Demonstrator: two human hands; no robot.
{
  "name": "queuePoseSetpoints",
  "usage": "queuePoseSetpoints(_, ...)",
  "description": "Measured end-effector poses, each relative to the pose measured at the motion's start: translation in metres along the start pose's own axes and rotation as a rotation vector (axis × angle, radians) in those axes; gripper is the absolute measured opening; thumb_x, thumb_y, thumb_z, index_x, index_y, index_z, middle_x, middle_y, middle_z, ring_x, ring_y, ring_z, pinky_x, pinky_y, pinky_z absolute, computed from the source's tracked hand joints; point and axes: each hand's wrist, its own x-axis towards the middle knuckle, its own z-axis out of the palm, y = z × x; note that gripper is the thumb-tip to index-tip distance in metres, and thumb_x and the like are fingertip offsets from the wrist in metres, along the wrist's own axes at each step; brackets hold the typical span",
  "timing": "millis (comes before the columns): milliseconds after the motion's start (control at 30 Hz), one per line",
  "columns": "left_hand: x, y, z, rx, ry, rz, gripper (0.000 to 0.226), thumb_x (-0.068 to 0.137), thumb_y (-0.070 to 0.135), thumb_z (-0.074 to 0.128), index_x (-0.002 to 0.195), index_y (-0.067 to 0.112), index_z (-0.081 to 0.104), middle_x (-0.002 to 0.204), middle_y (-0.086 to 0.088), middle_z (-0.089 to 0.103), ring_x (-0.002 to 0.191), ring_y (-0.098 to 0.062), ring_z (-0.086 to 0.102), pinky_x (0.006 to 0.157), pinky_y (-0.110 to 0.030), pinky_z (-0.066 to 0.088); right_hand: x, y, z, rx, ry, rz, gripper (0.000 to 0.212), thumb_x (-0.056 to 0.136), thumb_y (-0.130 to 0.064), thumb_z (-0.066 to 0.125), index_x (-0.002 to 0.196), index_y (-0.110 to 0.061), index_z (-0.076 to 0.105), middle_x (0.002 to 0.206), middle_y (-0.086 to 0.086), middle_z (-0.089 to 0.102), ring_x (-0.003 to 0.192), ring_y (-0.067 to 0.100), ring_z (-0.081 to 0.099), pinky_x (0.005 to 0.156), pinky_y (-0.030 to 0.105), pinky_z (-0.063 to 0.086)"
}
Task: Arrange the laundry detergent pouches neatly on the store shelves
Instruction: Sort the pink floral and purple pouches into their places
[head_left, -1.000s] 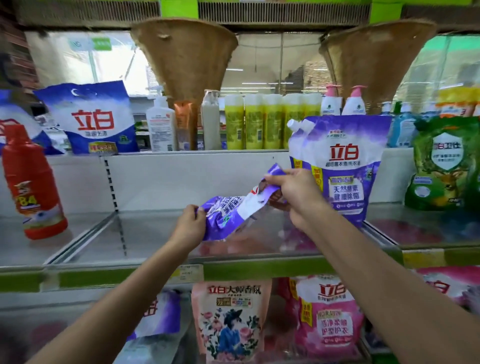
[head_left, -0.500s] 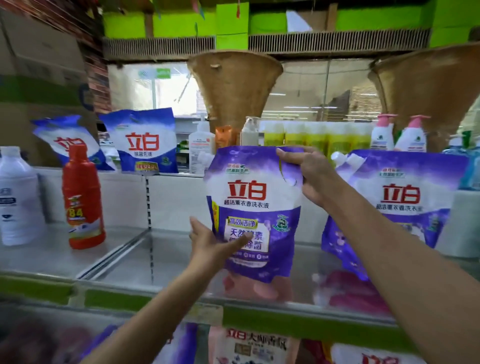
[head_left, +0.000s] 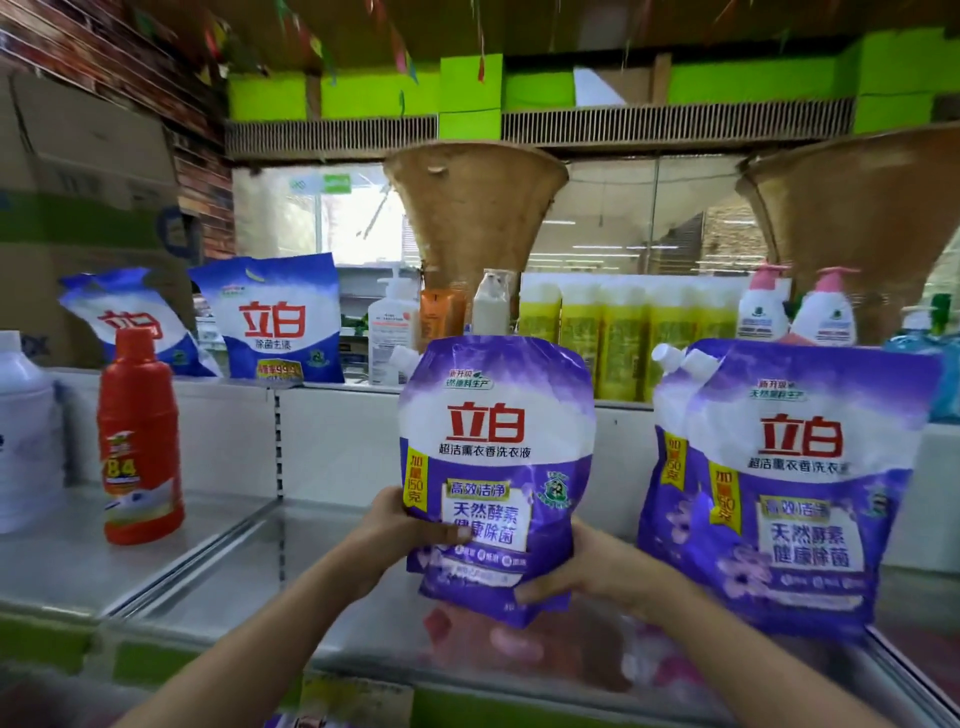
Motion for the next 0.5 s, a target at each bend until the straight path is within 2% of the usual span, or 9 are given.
queuePoseSetpoints(67, 0.003, 0.000, 0.003, -0.024, -0.007, 0.011, 0.053, 0.052, 0.008, 0.092, 0.101, 0.005, 0.072, 0.100, -0.012, 0.075, 0.096, -0.032, 0.071, 0.080, -0.037, 0.058, 0.003, 0.005, -0.004, 0.004, -0.016, -0.009, 0.055, 0.070, 0.023, 0.069, 0.106, -0.019, 0.064, 0.099, -0.004, 0.075, 0.090, 0.007, 0.071, 0.076, 0.022, 0.055)
queuePoseSetpoints(133, 0.007, 0.000, 0.002, -0.021, -0.079, 0.021, 0.062, 0.049, 0.017, 0.091, 0.107, 0.006, 0.070, 0.105, -0.013, 0.074, 0.100, -0.033, 0.069, 0.086, -0.041, 0.056, 0.009, 0.009, -0.014, -0.004, -0.028, -0.018, 0.053, 0.069, 0.022, 0.071, 0.106, -0.016, 0.067, 0.104, 0.001, 0.075, 0.095, 0.013, 0.070, 0.081, 0.027, 0.055)
queuePoseSetpoints(233, 0.013, 0.002, 0.008, -0.083, -0.195, 0.005, 0.057, 0.061, 0.019, 0.088, 0.112, 0.007, 0.065, 0.110, -0.013, 0.072, 0.100, -0.030, 0.070, 0.086, -0.039, 0.056, 0.015, 0.017, -0.031, -0.008, -0.005, -0.028, 0.050, 0.070, 0.021, 0.071, 0.110, -0.009, 0.068, 0.112, 0.009, 0.072, 0.101, 0.018, 0.068, 0.085, 0.029, 0.055)
queuePoseSetpoints(300, 0.017, 0.003, 0.021, -0.201, -0.136, 0.013, 0.038, 0.070, 0.011, 0.081, 0.106, 0.008, 0.067, 0.102, -0.011, 0.075, 0.088, -0.024, 0.072, 0.075, -0.032, 0.058, 0.018, 0.027, -0.039, 0.038, 0.022, -0.046, 0.050, 0.071, 0.021, 0.070, 0.114, -0.005, 0.066, 0.115, 0.012, 0.071, 0.104, 0.021, 0.067, 0.085, 0.030, 0.055)
queuePoseSetpoints(400, 0.025, 0.002, 0.036, -0.269, 0.044, 0.015, 0.016, 0.078, 0.010, 0.071, 0.094, 0.011, 0.069, 0.087, -0.008, 0.077, 0.074, -0.019, 0.073, 0.064, -0.028, 0.059, 0.023, 0.039, -0.045, 0.112, 0.032, -0.065, 0.051, 0.072, 0.016, 0.072, 0.118, -0.003, 0.064, 0.118, 0.013, 0.070, 0.108, 0.025, 0.066, 0.087, 0.034, 0.054)
queuePoseSetpoints(500, 0.033, -0.001, 0.034, -0.229, 0.097, 0.015, 0.027, 0.073, 0.022, 0.074, 0.096, 0.010, 0.068, 0.090, -0.010, 0.077, 0.073, -0.020, 0.074, 0.065, -0.030, 0.059, 0.023, 0.042, -0.052, 0.070, 0.041, -0.072, 0.055, 0.067, 0.004, 0.081, 0.118, -0.007, 0.066, 0.118, 0.010, 0.070, 0.113, 0.028, 0.065, 0.097, 0.043, 0.052)
